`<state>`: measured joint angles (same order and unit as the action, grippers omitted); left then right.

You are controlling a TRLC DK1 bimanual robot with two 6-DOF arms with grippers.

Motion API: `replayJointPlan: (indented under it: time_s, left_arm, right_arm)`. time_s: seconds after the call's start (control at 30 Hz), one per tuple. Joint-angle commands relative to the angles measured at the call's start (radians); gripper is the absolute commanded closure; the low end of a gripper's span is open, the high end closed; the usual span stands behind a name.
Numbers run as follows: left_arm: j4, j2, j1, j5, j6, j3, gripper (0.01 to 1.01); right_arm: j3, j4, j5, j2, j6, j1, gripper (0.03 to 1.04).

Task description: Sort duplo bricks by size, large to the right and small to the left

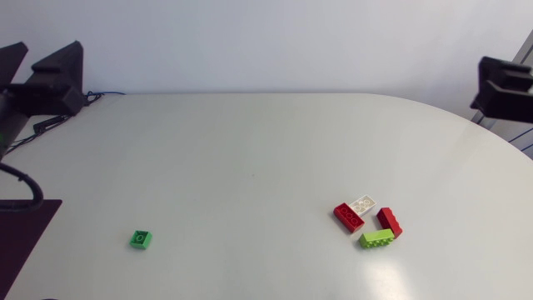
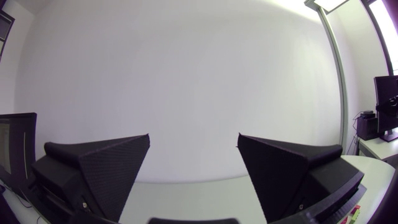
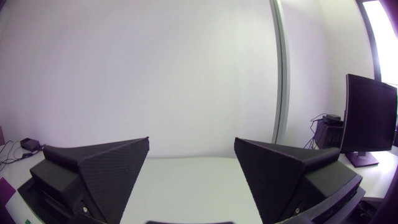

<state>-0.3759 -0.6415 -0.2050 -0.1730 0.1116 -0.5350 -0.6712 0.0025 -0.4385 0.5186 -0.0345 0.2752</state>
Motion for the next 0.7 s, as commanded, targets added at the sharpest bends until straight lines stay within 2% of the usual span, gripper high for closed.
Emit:
replayJointPlan:
  time_s: [0.0, 0.17, 0.4, 0.5, 0.67]
  left_arm:
    - [-0.038, 0.080, 0.029, -0.013, 0.005, 0.089, 0.044]
    - [-0.084, 0.241, 0.088, -0.011, 0.014, 0.221, 0.044]
    - [-0.090, 0.456, 0.190, -0.017, -0.004, 0.308, 0.044]
    - [-0.104, 0.548, 0.213, -0.017, -0.004, 0.363, 0.044]
    - [-0.132, 0.654, 0.205, -0.017, 0.000, 0.471, 0.044]
  right_arm:
    - [0.108, 0.050, -0.012, -0.138, -0.073, 0.005, 0.08]
    - [0.242, 0.085, -0.014, -0.350, -0.137, -0.007, 0.08]
    - [0.314, 0.085, -0.016, -0.499, -0.140, -0.073, 0.08]
    - [0.349, 0.086, -0.012, -0.528, -0.140, -0.080, 0.08]
    - [0.400, 0.116, -0.011, -0.528, -0.131, -0.080, 0.08]
